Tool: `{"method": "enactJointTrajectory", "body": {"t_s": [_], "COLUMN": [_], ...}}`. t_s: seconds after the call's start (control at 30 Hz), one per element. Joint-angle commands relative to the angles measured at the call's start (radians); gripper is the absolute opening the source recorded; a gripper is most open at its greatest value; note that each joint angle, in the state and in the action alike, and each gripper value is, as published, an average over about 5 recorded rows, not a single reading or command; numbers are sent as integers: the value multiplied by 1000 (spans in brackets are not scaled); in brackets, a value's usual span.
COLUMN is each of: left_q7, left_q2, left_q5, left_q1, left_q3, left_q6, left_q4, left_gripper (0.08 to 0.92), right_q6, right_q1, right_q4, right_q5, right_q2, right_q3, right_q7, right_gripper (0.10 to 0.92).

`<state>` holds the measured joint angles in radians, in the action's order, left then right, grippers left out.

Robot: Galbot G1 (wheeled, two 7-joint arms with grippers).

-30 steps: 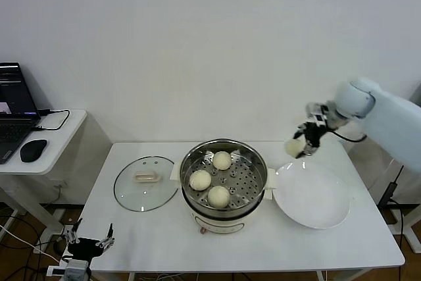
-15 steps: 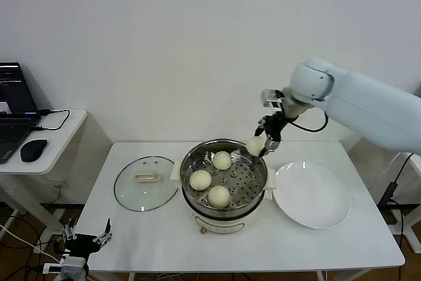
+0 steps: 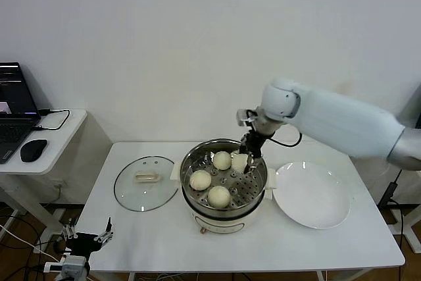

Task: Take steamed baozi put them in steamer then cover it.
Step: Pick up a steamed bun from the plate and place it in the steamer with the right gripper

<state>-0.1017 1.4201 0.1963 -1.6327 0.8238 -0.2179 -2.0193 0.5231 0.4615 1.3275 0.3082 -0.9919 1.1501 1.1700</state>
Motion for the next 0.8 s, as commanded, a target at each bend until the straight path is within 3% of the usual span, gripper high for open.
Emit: {"method": "enactJointTrajectory", "body": {"t_s": [0.03, 0.5, 0.8], "left_q7": [0, -1, -5], "left_q2": [-3, 1, 12], "left_q5": [0, 1, 2], "left_q1": [4, 7, 10], "left_q3": [-2, -11, -19], "left_q6": [1, 2, 1], "left_q4": [16, 26, 16], "left_gripper": [823, 823, 823], "right_q6": [19, 11, 11], "right_q1": [-70, -102, -59], "right_q4": [-38, -59, 12], "right_q5": [-60, -105, -61], "right_q2": [-44, -43, 41], "right_q3": [6, -20, -48], "right_q7": [-12, -23, -36], "right_gripper": [636, 639, 812]}}
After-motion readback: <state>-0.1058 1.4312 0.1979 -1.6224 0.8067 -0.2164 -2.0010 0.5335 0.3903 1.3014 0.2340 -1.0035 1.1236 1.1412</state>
